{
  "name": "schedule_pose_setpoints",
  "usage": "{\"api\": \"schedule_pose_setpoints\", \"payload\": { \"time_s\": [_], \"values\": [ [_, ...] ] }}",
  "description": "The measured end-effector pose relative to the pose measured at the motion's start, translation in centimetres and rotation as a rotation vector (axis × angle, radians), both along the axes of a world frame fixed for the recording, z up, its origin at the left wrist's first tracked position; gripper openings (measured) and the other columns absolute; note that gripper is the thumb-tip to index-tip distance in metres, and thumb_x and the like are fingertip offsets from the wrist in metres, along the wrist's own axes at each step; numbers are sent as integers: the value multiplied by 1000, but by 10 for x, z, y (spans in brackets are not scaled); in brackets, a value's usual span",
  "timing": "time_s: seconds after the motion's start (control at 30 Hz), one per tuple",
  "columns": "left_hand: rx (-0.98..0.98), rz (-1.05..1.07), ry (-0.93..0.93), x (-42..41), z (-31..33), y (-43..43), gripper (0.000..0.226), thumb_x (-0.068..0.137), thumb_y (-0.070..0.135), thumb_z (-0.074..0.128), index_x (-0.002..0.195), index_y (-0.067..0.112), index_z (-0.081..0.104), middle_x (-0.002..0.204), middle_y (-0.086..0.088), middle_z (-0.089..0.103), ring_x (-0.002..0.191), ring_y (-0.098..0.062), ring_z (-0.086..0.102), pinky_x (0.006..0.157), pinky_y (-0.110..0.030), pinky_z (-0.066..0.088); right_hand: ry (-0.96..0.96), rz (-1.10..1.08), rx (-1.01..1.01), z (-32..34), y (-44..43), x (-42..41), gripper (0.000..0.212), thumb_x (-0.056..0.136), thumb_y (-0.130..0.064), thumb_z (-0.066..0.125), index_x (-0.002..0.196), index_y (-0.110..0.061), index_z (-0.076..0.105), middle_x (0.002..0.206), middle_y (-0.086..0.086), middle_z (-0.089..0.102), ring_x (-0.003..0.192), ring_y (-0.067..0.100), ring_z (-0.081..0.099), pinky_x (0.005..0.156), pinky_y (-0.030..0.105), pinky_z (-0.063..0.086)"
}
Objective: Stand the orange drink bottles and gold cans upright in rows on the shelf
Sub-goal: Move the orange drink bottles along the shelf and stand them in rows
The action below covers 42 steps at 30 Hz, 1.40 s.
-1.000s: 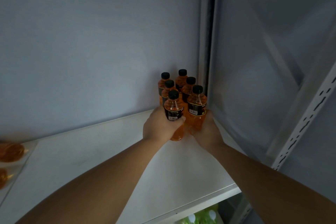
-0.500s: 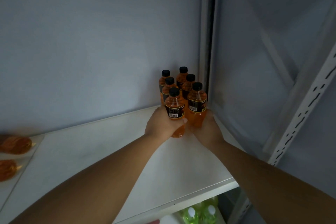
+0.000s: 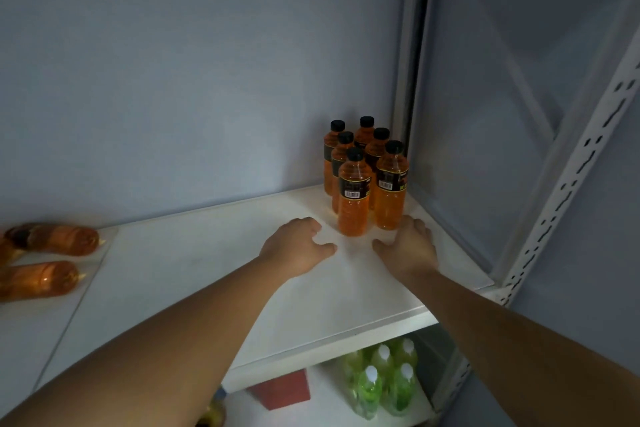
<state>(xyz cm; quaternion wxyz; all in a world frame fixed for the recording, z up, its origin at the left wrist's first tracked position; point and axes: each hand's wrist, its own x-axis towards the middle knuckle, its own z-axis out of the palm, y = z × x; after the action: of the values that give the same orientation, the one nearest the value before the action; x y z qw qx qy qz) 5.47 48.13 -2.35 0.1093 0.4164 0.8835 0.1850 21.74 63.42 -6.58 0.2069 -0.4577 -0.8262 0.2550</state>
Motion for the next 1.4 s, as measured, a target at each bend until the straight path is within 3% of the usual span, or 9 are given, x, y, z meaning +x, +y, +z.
{"api": "schedule_pose_setpoints", "payload": {
  "time_s": [0.17, 0.5, 0.77, 0.93, 1.03, 1.17, 1.23, 1.3, 1.4],
  "values": [
    [-2, 30, -27, -16, 3, -87, 64, 84, 63, 66, 138, 30, 54, 141, 7, 56, 124, -16, 56, 104, -36, 46, -46, 89, 9, 11, -69, -29, 71, 88, -51, 66, 146, -20, 39, 147, 4, 47, 133, 30, 45, 109, 46, 42],
    [-5, 304, -22, -73, -4, -297, 64, 82, 64, 64, 136, 31, 55, 140, 9, 56, 124, -16, 55, 96, -32, 45, -67, 438, 29, 11, -257, -141, 64, 87, -51, 67, 140, -20, 51, 139, 3, 53, 130, 25, 46, 104, 39, 42],
    [108, 552, -23, -99, 2, -407, 57, 83, 61, 66, 130, 29, 59, 134, 8, 61, 118, -16, 59, 96, -35, 50, -80, 717, 79, 16, -356, -215, 60, 89, -50, 64, 140, -22, 51, 138, 2, 52, 130, 22, 45, 103, 38, 44],
    [201, 759, -9, -109, 0, -464, 42, 86, 60, 65, 114, 30, 62, 119, 9, 65, 104, -14, 62, 85, -33, 50, -88, 858, 152, 20, -390, -260, 60, 88, -48, 66, 139, -20, 52, 134, 5, 54, 127, 25, 48, 100, 40, 46],
    [258, 942, 15, -114, -2, -496, 32, 85, 61, 66, 95, 32, 58, 98, 13, 64, 91, -14, 60, 76, -32, 44, -107, 923, 208, 25, -406, -290, 60, 88, -47, 66, 137, -17, 52, 131, 9, 54, 124, 28, 48, 98, 40, 48],
    [400, 1126, 24, -129, 3, -523, 36, 80, 55, 74, 81, 25, 53, 77, 6, 61, 76, -16, 62, 70, -33, 48, -49, 989, 277, 31, -423, -326, 58, 89, -44, 68, 136, -12, 54, 134, 11, 55, 124, 29, 50, 98, 40, 48],
    [447, 1122, -20, -136, 1, -530, 38, 78, 52, 77, 90, 21, 58, 85, 0, 64, 84, -23, 66, 78, -39, 54, -24, 1006, 309, 35, -429, -341, 55, 89, -42, 69, 133, -13, 55, 130, 10, 58, 119, 29, 55, 94, 40, 51],
    [493, 1140, -56, -140, -4, -532, 55, 74, 50, 81, 109, 14, 59, 104, -7, 65, 99, -28, 65, 89, -49, 55, -9, 1012, 337, 39, -435, -355, 49, 87, -39, 70, 127, -13, 58, 123, 9, 60, 112, 27, 57, 89, 40, 54],
    [557, 1285, -1, -145, -15, -535, 77, 67, 51, 86, 121, 15, 45, 117, -5, 51, 109, -29, 59, 92, -55, 53, -5, 1008, 365, 43, -442, -374, 46, 85, -36, 70, 125, -16, 58, 118, 7, 60, 111, 27, 56, 87, 41, 54]
  ]
}}
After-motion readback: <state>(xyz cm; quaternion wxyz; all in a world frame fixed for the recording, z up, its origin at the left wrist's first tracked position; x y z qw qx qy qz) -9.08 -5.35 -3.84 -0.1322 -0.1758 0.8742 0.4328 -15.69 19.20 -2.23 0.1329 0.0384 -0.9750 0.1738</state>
